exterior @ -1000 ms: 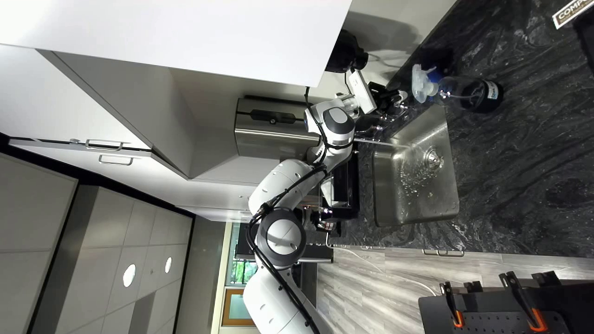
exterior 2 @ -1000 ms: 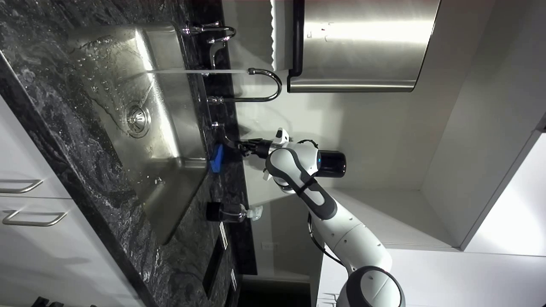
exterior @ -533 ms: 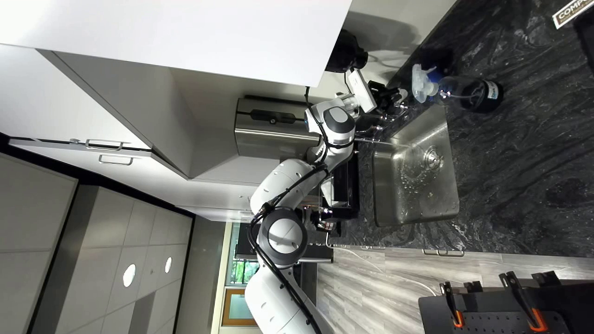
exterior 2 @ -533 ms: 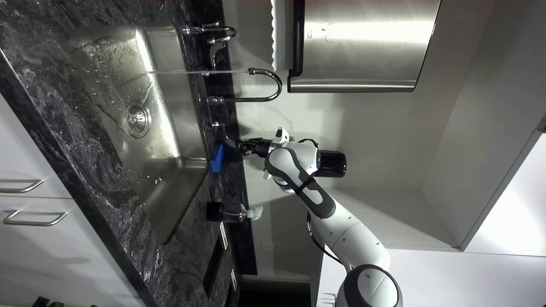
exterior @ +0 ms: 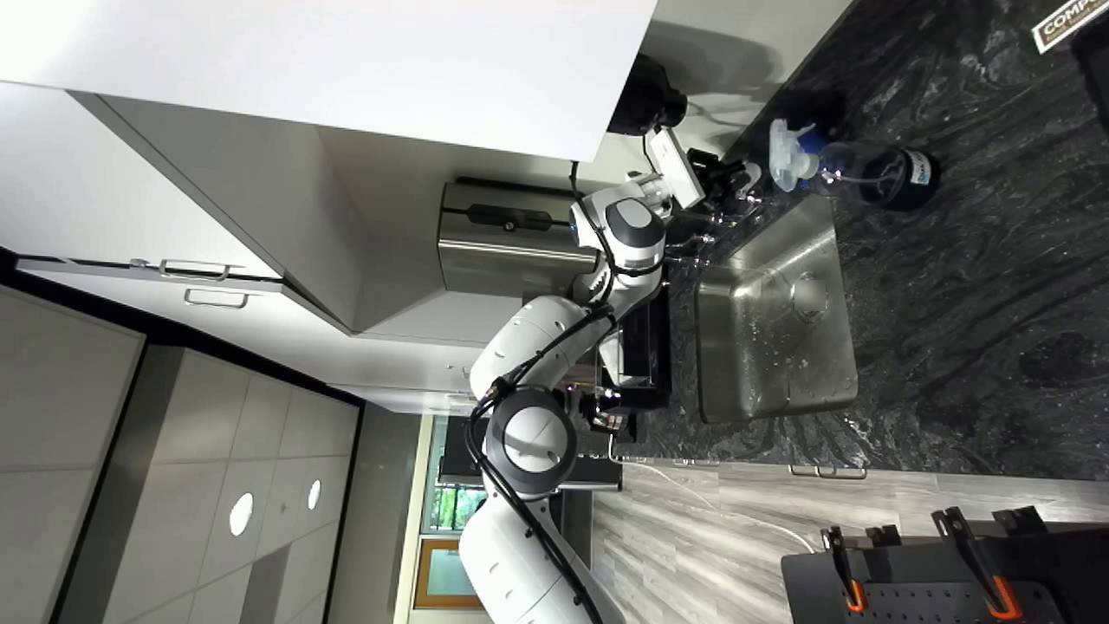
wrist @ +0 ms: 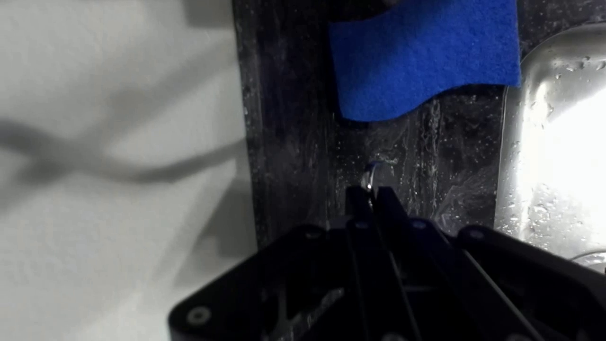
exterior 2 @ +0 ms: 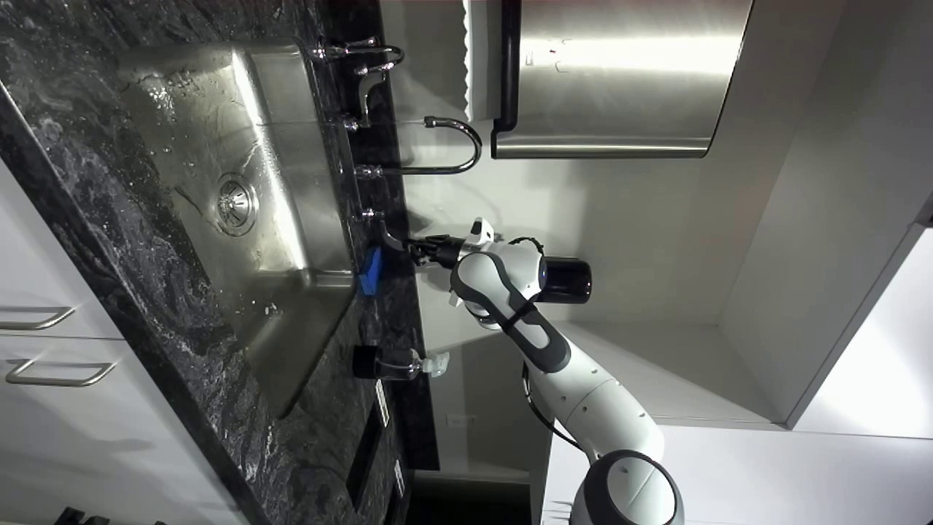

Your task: Open the right handle of the tap, then close it

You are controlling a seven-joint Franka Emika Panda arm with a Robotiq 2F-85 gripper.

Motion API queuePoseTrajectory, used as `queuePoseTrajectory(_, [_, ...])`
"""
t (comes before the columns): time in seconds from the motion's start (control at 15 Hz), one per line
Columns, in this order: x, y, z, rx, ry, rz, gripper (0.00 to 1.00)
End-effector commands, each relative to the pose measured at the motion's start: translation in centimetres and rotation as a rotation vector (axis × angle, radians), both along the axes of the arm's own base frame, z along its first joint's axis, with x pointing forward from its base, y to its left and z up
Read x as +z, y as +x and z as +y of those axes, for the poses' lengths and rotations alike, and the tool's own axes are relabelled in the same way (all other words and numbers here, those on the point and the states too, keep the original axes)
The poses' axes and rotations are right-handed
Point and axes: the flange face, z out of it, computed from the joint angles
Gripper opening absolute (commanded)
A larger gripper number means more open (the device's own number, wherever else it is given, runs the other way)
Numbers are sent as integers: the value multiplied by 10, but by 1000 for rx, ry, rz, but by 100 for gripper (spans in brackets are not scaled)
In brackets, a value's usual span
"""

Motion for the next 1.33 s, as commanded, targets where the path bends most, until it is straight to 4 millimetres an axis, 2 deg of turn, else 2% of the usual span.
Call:
queuePoseTrajectory(0.0, [-5,20,-21,-13,-33,-80,2])
queuePoseTrajectory(0.73, [-3,37,-18,-40,-39,-123,2])
queuePoseTrajectory(1.13, [7,27,-11,-81,-25,-131,2])
queuePoseTrajectory(1.2, [10,25,-9,-92,-23,-128,32])
queuePoseTrajectory(1.27, [11,23,-8,-100,-20,-131,36])
